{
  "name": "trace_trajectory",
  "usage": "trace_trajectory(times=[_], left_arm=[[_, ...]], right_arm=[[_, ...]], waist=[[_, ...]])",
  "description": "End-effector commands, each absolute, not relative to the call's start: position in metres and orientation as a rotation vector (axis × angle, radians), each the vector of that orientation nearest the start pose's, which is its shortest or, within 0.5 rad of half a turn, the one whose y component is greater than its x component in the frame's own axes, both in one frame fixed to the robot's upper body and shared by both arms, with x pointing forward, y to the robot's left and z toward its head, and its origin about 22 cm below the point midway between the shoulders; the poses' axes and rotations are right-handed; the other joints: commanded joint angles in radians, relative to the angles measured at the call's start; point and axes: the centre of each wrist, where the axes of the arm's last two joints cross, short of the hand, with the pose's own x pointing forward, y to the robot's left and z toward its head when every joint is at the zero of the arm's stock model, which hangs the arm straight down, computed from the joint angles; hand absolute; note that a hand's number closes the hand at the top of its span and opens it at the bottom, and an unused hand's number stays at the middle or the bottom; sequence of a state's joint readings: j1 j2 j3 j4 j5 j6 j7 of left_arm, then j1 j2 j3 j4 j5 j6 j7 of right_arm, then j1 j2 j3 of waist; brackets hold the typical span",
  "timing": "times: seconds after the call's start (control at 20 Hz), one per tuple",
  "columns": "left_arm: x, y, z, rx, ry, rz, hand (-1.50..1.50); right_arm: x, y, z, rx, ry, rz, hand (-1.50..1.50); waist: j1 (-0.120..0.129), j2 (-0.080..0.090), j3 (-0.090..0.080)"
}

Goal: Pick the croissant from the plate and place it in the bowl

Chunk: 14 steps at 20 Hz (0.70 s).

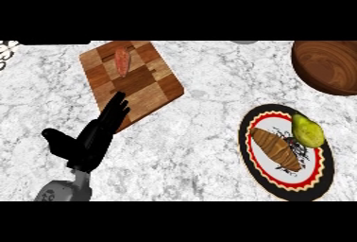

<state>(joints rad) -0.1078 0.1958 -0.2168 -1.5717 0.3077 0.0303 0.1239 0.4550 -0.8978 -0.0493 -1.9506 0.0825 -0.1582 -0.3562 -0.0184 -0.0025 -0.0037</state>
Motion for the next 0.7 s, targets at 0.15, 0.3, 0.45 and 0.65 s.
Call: trace_trajectory(times=[0.15,0.3,0.45,0.65], left_arm=[[0.277,0.204,0.027,-0.259,-1.483,-0.131,0.0],[0.261,0.206,0.037,-0.265,-1.491,-0.121,0.0],[0.273,0.201,0.017,-0.253,-1.484,-0.136,0.0],[0.264,0.205,0.044,-0.253,-1.485,-0.145,0.0]], right_arm=[[0.154,-0.329,0.145,-0.641,-1.489,1.001,-1.5],[0.144,-0.327,0.129,-0.664,-1.409,0.976,-1.5],[0.166,-0.319,0.145,-0.705,-1.324,0.998,-1.5],[0.18,-0.314,0.121,-0.704,-1.247,1.029,-1.5]], waist=[[0.017,0.006,0.001],[0.016,0.001,0.003],[0.022,0.007,0.003],[0.028,0.004,0.004]])
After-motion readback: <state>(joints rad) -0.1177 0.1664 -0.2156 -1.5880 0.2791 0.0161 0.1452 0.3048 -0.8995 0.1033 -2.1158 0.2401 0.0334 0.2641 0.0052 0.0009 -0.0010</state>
